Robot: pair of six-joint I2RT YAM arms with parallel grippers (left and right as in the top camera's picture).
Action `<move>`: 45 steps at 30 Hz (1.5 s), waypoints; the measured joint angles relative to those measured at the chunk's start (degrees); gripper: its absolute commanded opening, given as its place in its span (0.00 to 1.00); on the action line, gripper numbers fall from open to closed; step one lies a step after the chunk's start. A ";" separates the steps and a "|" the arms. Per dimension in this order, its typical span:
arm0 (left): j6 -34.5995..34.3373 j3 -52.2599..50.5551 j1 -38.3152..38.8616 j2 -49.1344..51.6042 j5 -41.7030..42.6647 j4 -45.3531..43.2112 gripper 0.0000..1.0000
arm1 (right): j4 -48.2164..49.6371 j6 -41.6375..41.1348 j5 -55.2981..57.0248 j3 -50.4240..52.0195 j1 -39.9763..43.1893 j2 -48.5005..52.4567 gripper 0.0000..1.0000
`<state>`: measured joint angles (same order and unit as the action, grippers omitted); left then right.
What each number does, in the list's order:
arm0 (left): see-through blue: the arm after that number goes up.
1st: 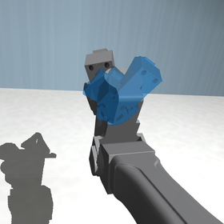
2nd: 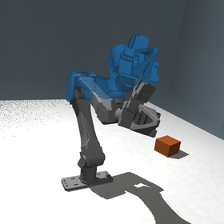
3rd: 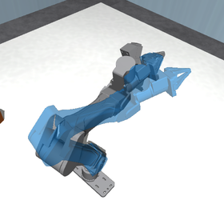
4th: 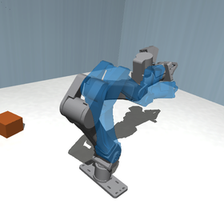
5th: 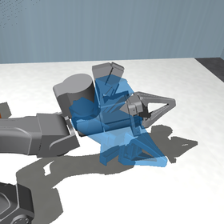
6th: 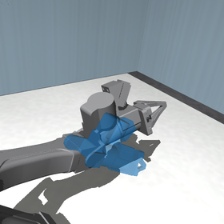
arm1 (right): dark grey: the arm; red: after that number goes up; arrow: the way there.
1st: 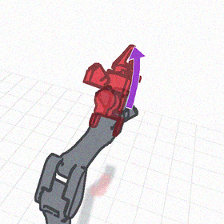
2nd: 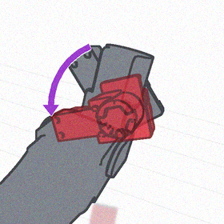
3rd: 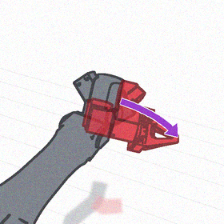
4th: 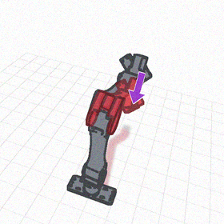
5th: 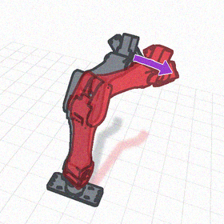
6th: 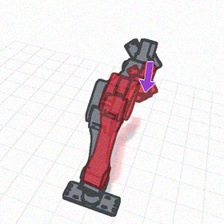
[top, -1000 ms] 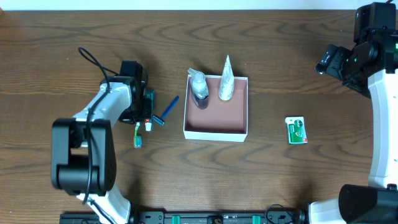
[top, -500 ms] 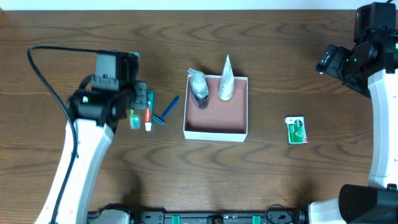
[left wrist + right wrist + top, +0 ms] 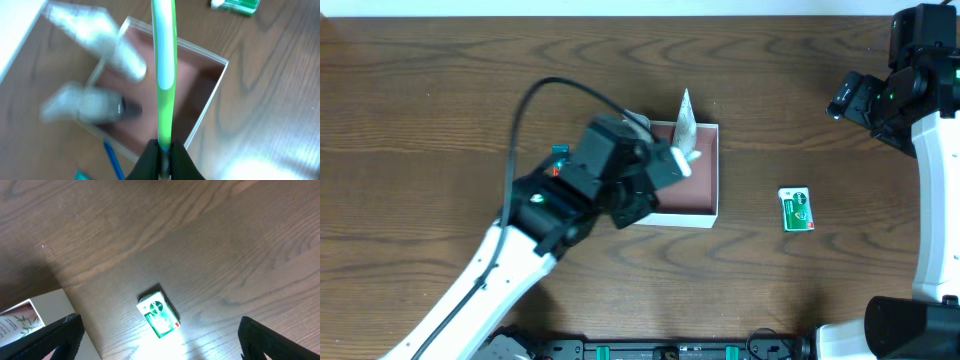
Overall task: Pack container
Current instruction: 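Carry the toothbrush into the box and release it, then grasp the teal Colgate toothpaste tube with the left gripper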
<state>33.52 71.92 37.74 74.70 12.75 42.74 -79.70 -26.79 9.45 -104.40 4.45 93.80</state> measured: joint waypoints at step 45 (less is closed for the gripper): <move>-16.83 -0.09 -15.98 -0.63 -20.26 5.92 0.64 | 0.02 0.00 0.00 0.00 0.00 0.00 0.99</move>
<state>16.69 71.83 21.76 74.06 -7.51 48.66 -79.68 -26.79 9.45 -104.40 4.45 93.80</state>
